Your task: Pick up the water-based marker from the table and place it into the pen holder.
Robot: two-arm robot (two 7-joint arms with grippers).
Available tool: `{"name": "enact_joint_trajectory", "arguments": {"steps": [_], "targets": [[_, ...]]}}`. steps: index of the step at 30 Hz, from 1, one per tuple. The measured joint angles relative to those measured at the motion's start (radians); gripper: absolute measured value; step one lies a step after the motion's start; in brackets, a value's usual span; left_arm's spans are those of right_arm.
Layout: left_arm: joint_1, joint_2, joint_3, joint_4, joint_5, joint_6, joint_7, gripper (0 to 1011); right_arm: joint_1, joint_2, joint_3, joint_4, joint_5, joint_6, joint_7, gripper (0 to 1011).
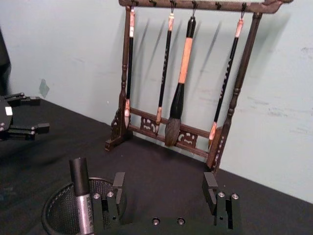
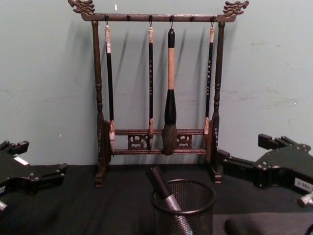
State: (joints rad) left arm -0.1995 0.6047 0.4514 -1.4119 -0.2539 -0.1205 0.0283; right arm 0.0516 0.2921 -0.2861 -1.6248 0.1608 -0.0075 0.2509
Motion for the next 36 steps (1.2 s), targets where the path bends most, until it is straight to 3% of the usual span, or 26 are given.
{"name": "enact_joint_trajectory", "arguments": {"steps": [16,26,36], "targets": [[0.0,0.0,0.0,0.0,0.0,0.0,0.0,1009,-0.016,-0.035,0.026,-0.033,-0.025,0.118,-0.039,1002],[0.0,0.0,0.0,0.0,0.0,0.0,0.0,1009,-0.016,-0.054,0.039,-0.051,-0.048,0.241,-0.062,1002],[0.0,0.0,0.0,0.0,0.0,0.0,0.0,1009,-0.001,-0.061,0.036,-0.03,-0.048,0.315,-0.032,1002]]}}
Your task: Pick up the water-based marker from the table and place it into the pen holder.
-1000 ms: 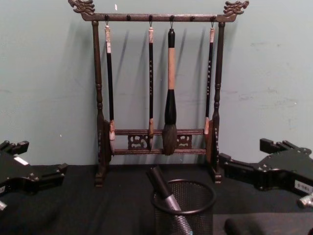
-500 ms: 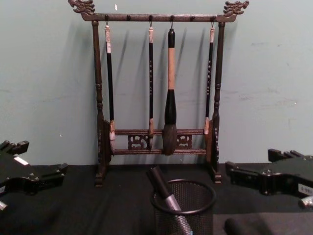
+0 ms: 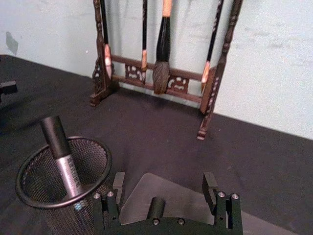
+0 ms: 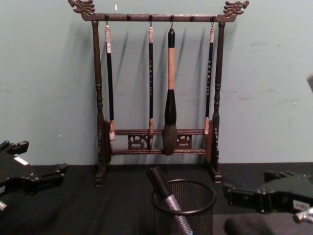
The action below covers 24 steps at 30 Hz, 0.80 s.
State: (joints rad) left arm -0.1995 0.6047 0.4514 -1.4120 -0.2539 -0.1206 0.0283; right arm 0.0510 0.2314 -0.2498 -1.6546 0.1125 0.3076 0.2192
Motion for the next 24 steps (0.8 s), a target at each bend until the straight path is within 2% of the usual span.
{"name": "enact_joint_trajectory", "arguments": {"steps": [11,24], "targets": [[0.0,0.0,0.0,0.0,0.0,0.0,0.0,1009,0.016,-0.011,-0.006,0.043,0.002,0.057,0.006,1002],[0.0,0.0,0.0,0.0,0.0,0.0,0.0,1009,0.021,-0.013,-0.006,0.072,0.007,0.078,0.018,1002]]}}
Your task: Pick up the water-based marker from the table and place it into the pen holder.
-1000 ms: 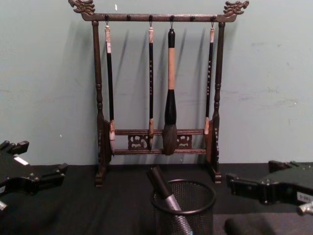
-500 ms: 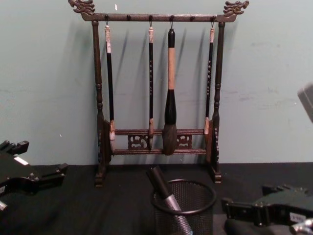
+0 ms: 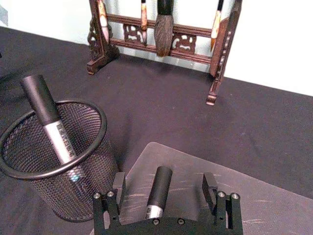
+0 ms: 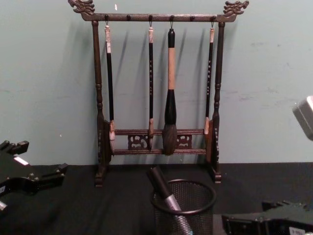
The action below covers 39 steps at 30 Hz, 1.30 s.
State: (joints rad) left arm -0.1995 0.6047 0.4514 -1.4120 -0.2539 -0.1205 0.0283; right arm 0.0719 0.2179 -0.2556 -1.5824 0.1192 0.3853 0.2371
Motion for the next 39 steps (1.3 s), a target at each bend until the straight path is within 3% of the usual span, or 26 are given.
{"name": "enact_joint_trajectory", "arguments": {"steps": [39], "targets": [[0.0,0.0,0.0,0.0,0.0,0.0,0.0,1009,0.012,0.006,-0.03,0.063,-0.021,0.013,0.019,1002]]}}
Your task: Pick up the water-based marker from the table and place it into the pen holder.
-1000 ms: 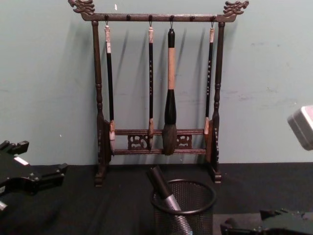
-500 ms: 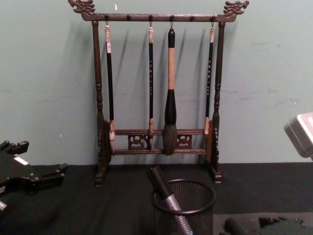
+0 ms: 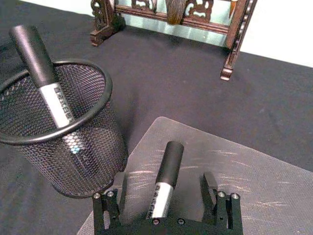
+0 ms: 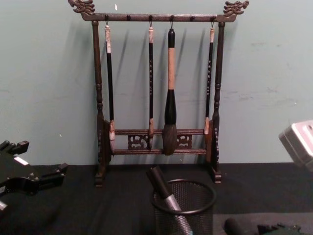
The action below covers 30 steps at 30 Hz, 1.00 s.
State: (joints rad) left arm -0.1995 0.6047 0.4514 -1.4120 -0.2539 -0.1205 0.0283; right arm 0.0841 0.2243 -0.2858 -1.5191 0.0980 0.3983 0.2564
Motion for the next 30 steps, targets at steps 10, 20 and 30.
{"name": "enact_joint_trajectory", "arguments": {"steps": [10,20,30], "targets": [[0.0,0.0,0.0,0.0,0.0,0.0,0.0,1009,0.001,-0.005,0.0,0.009,-0.007,0.001,-0.002,1002],[0.0,0.0,0.0,0.0,0.0,0.0,0.0,1009,0.006,-0.003,-0.001,0.017,-0.014,-0.008,0.004,1002],[0.0,0.0,0.0,0.0,0.0,0.0,0.0,1009,0.005,-0.004,-0.001,0.016,-0.014,-0.007,0.002,985]]}}
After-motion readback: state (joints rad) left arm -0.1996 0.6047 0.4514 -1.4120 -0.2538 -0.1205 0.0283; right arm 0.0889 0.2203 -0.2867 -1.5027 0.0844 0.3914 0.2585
